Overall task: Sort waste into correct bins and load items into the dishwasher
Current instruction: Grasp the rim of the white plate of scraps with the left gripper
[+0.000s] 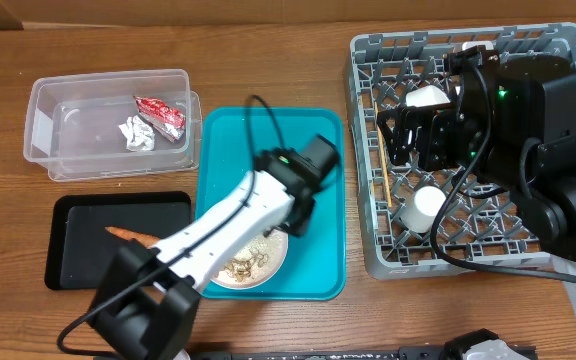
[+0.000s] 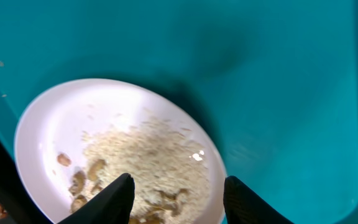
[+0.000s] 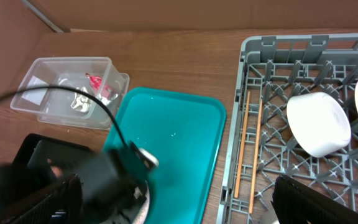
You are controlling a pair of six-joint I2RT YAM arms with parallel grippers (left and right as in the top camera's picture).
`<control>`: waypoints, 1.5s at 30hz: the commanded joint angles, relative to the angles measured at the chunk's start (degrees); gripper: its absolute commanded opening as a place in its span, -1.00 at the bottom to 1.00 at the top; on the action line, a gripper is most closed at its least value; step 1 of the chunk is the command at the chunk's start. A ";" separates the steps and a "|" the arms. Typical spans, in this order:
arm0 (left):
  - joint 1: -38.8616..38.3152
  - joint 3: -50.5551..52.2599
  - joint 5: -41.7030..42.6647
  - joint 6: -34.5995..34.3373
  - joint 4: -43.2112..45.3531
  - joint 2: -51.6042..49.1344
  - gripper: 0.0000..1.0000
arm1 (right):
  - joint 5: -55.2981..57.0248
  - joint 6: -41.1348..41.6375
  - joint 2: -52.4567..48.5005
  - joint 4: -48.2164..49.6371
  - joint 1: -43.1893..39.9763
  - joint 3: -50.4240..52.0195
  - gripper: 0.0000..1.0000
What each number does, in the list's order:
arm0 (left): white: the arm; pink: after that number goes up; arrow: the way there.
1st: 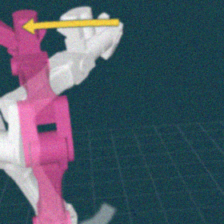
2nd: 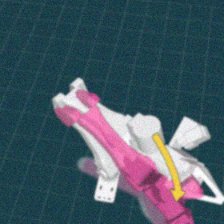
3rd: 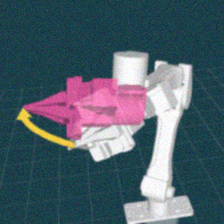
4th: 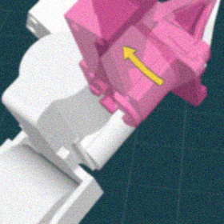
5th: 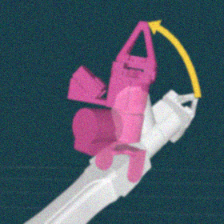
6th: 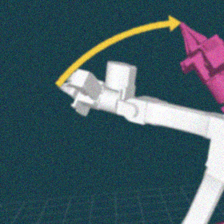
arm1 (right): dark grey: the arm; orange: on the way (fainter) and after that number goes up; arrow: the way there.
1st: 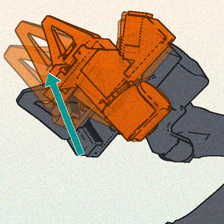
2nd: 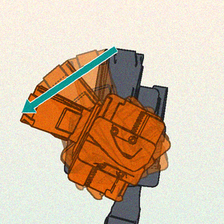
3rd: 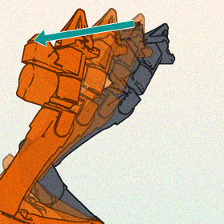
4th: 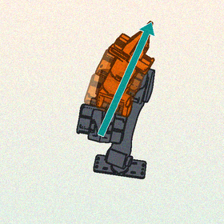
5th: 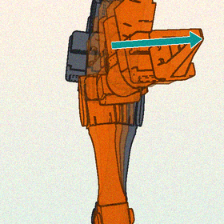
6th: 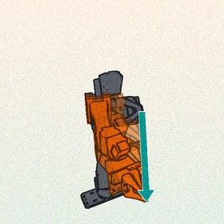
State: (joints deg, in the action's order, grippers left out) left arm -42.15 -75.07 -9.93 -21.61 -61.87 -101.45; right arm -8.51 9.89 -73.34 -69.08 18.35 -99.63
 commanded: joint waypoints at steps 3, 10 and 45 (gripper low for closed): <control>-6.01 -0.07 -2.78 -1.29 -0.70 -3.43 -0.07 | 0.55 0.17 0.68 0.15 -0.09 -0.13 1.00; -6.36 0.68 -3.15 -4.15 -0.02 -7.69 -0.25 | 0.55 0.17 0.68 0.13 -0.09 -0.13 1.00; -6.62 0.92 -10.08 -14.64 -3.04 -10.56 -0.92 | 0.55 0.17 0.68 0.15 -0.09 -0.13 1.00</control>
State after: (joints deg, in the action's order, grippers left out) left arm -48.69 -73.87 -18.68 -29.71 -63.70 -114.52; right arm -8.51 9.87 -73.34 -69.08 18.37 -99.63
